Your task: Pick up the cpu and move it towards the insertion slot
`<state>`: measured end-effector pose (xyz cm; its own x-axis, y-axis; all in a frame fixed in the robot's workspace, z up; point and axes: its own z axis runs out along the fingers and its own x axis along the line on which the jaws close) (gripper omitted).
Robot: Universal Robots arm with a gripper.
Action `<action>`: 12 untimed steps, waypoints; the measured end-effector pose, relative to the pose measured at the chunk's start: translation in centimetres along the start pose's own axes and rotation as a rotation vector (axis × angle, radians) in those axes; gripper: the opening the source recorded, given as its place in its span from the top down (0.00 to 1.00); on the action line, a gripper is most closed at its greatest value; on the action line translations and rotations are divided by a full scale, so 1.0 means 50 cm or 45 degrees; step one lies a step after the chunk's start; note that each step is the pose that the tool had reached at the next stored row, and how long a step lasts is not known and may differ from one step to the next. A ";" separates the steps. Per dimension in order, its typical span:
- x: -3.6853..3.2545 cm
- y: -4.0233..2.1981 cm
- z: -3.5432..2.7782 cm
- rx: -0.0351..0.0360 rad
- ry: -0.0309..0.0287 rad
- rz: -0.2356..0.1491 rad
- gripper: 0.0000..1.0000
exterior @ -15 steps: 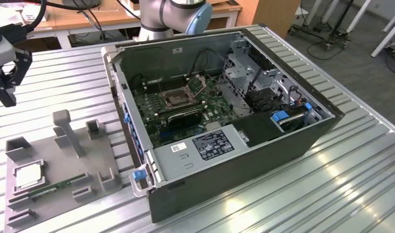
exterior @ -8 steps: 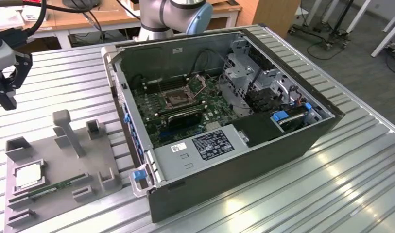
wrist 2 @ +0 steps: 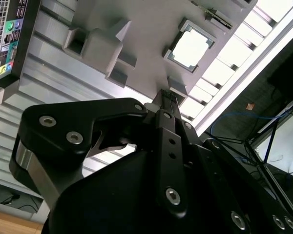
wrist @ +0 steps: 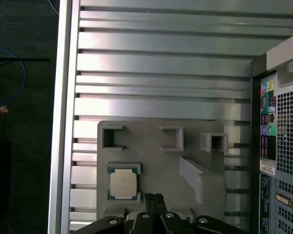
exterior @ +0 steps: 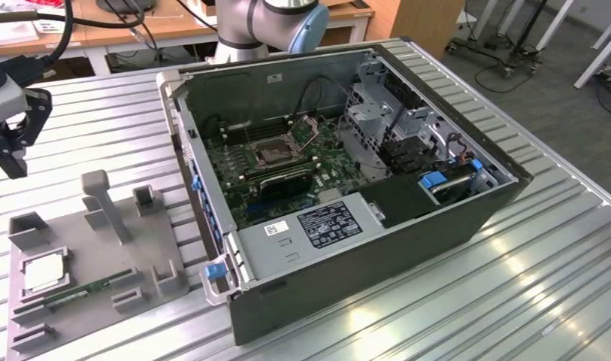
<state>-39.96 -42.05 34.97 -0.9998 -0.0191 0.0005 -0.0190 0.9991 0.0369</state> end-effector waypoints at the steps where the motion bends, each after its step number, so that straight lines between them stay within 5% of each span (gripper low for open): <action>1: 0.000 -0.001 0.002 0.0003 0.0000 0.000 0.89; 12: 0.002 -0.004 0.010 0.0020 -0.0003 0.000 0.89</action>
<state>-40.08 -42.24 34.46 -0.9998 -0.0192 0.0003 -0.0192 0.9992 0.0353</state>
